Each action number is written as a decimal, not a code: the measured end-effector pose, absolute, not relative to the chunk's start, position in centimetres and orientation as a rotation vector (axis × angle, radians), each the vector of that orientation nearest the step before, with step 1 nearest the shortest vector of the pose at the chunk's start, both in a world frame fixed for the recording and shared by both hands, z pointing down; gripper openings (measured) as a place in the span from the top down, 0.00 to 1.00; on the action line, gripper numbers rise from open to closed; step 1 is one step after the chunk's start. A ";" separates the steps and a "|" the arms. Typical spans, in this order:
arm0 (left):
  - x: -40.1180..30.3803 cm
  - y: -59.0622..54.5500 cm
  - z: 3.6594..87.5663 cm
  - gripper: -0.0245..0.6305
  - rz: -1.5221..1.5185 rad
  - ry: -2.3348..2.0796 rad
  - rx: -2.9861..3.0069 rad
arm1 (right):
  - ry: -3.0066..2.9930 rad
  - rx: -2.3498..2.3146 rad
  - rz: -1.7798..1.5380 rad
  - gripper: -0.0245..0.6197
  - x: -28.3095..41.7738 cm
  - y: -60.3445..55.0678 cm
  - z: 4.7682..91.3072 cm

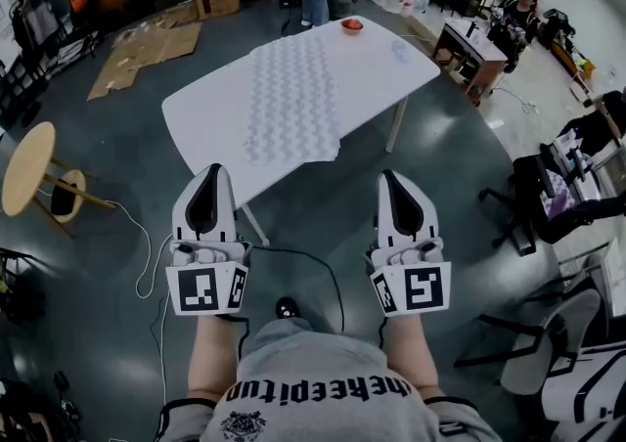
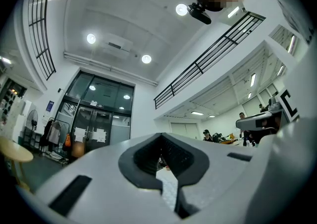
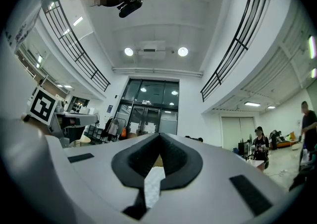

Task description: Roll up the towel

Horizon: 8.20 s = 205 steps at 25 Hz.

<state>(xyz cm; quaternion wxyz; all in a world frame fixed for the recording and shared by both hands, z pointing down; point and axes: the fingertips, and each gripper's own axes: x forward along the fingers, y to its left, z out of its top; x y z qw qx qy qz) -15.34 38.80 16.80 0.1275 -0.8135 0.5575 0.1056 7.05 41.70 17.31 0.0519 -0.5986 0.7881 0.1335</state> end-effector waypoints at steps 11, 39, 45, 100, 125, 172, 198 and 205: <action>-18.8 31.0 17.5 0.96 0.293 1.556 -2.431 | 2.372 -1.903 0.398 0.97 3.2 35.4 18.0; -14.4 6.7 25.2 0.96 -0.070 1.523 -2.504 | 2.620 -1.929 0.261 0.97 5.4 9.5 24.9; -12.9 4.6 33.3 0.96 -0.460 1.377 -2.531 | 2.932 -1.928 0.203 0.97 5.0 6.9 32.5; -13.1 5.5 57.6 0.91 -1.731 0.462 -2.478 | 4.095 -1.228 0.344 0.96 9.0 4.2 54.3; -13.8 -2.3 59.0 0.91 -1.827 0.656 -2.383 | 3.833 -1.257 -0.648 0.91 10.7 5.1 54.8; -14.6 -5.6 56.0 0.74 -1.656 0.962 -2.462 | 3.919 -1.572 -0.292 0.90 14.2 -3.0 55.1; -14.5 -1.4 59.6 0.66 -1.801 0.340 -2.283 | 4.288 -1.110 -0.007 0.72 9.7 0.5 60.6; -14.9 -1.7 59.9 0.64 -1.819 0.382 -2.391 | 4.318 -1.141 0.097 0.73 10.1 -0.3 61.1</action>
